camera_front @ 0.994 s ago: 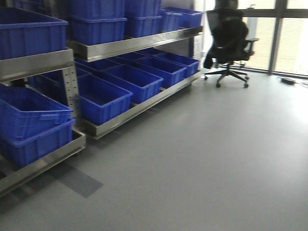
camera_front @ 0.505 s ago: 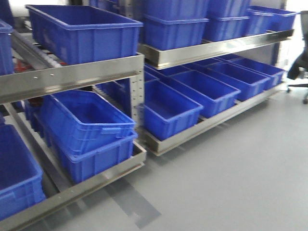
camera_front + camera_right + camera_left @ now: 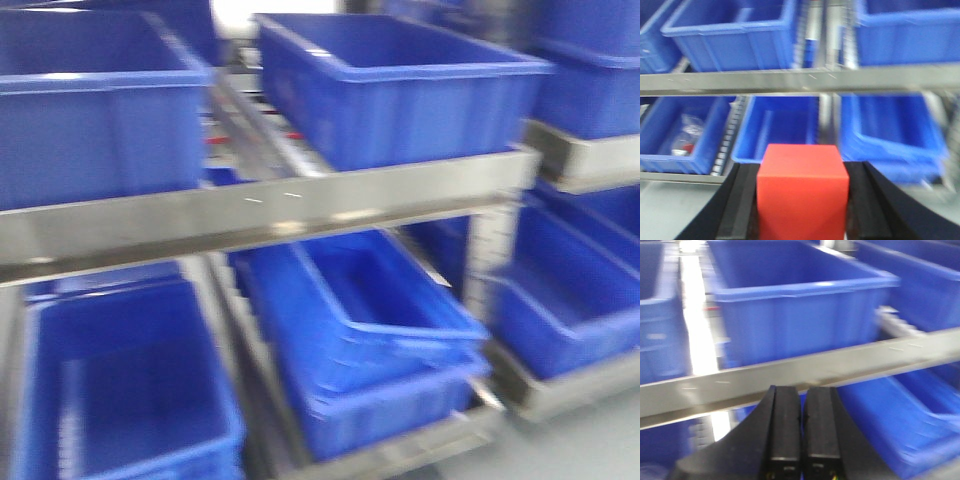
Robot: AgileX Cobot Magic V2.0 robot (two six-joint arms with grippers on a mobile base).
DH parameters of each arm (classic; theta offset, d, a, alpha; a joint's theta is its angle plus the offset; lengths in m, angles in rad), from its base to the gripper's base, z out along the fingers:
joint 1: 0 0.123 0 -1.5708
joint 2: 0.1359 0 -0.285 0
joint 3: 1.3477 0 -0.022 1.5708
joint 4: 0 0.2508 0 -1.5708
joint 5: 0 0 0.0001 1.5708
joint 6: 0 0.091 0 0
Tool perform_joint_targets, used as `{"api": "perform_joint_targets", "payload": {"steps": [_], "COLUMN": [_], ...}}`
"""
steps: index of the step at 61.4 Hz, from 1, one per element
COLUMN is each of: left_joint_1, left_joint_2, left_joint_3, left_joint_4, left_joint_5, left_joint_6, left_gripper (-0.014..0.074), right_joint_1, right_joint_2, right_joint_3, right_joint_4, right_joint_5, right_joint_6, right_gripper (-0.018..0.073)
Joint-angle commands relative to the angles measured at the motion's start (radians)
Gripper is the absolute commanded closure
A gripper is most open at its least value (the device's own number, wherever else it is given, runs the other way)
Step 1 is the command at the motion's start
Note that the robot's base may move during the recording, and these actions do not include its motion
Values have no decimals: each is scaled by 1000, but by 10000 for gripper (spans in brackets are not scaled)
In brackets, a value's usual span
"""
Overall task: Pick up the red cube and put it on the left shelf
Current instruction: 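Move the right gripper with the red cube over the blue crate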
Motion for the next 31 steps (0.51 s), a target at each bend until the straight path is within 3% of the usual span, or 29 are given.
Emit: {"api": "perform_joint_targets", "payload": {"steps": [1,31], "left_joint_1": [-1,-1], "left_joint_2": [-15,-15], "left_joint_3": [23,23], "left_joint_4": [-6,-6], "left_joint_5": [-88,-88], "left_joint_6": [-1,-1], "left_gripper": [495,495], "right_joint_1": [-2,-2], "right_joint_2": [12,12], "right_joint_3": [-25,-25], "right_joint_4": [-11,-11], "right_joint_5": [-87,-87], "right_joint_6": [-8,-8], "right_gripper": [354,354]}}
